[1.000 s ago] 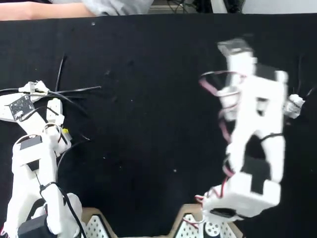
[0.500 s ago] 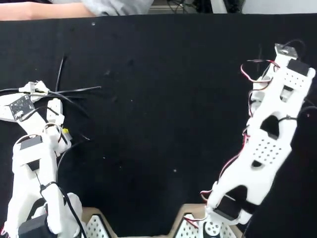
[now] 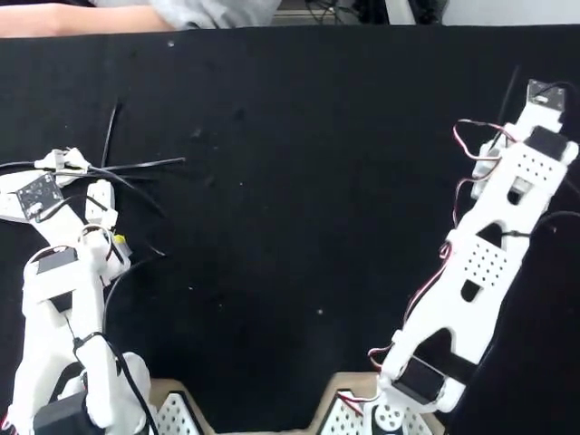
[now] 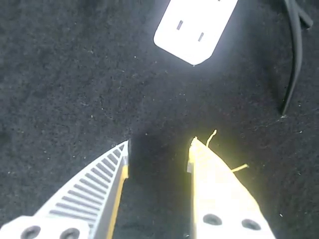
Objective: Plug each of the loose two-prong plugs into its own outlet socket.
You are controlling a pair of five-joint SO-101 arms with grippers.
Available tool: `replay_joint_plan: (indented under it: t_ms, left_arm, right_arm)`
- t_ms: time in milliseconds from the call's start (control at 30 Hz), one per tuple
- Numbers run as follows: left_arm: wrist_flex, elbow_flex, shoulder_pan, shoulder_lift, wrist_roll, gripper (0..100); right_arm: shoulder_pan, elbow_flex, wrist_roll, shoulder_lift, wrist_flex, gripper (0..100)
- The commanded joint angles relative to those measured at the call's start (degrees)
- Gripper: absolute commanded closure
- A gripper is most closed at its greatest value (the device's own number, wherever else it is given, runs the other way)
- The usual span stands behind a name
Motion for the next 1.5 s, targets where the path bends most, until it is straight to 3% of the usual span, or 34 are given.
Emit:
replay_joint_plan:
  t_ms: [0,200,800,1133,1300,1467]
  left_arm:
    - [-0.7,-1.45,-0.04,-1.49,0.44,81]
    - [-0.7,-1.45,0.04,-1.49,0.44,81]
    - [-0.7,-1.45,0.04,-1.49,0.44,81]
    - [-0.7,-1.54,0.04,-1.49,0.44,81]
    - [-0.7,-1.54,0.04,-1.49,0.44,81]
    - [-0.7,-1.45,-0.04,-1.49,0.44,81]
  right_arm:
    - [0.44,-5.49,-0.35,1.01,0.35,96.4]
    - [-2.73,-7.16,-0.35,0.04,2.73,77.6]
    - [-4.84,-7.16,-0.7,-20.97,-4.22,77.6]
    - [-5.36,-7.16,-0.62,-38.2,5.1,77.6]
    - [-9.49,-6.9,-0.53,-45.58,10.29,77.6]
    - [-13.27,2.51,-0.88,-52.97,10.2,77.6]
